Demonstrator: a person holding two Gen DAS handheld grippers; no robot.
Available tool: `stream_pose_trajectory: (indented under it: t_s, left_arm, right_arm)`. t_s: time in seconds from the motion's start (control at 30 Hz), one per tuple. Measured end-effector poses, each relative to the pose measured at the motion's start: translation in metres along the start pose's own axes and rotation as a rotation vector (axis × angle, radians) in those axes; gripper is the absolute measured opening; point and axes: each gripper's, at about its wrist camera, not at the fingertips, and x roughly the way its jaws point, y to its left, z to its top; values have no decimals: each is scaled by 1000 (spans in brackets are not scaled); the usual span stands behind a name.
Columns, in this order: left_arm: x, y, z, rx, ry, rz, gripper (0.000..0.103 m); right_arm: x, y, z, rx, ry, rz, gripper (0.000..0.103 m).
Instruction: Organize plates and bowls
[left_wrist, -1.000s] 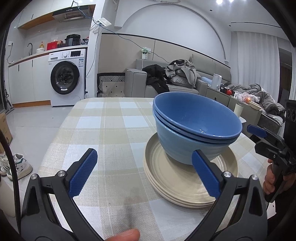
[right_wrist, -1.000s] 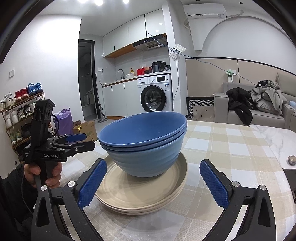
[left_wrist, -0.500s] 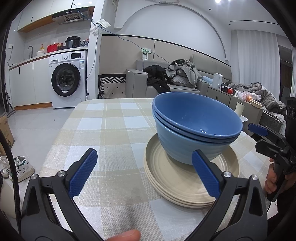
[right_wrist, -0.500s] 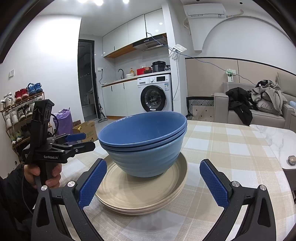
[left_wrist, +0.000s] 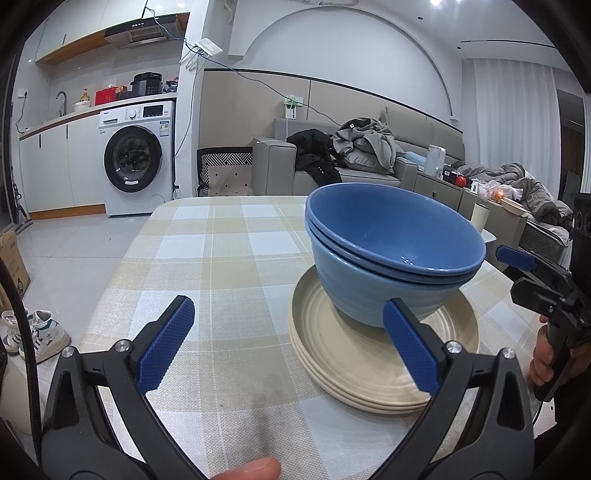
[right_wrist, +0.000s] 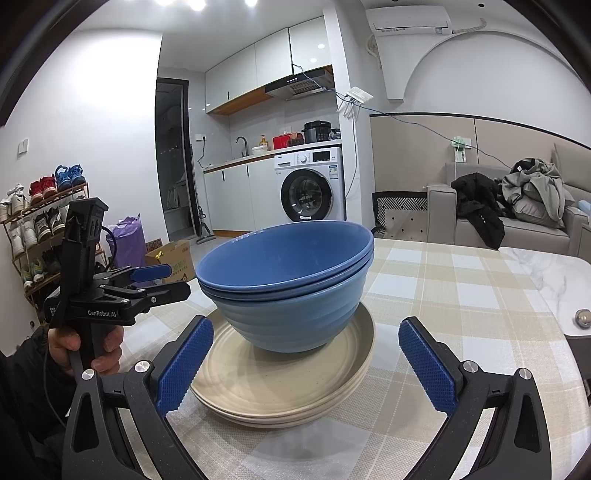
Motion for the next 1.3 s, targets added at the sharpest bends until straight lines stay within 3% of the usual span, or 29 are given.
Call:
stream_pose_trajectory:
  t_s: [1.3]
  left_arm:
    - [5, 4, -1, 7, -5, -1, 102]
  right_arm:
    - [0, 1, 1, -1, 1, -1, 102]
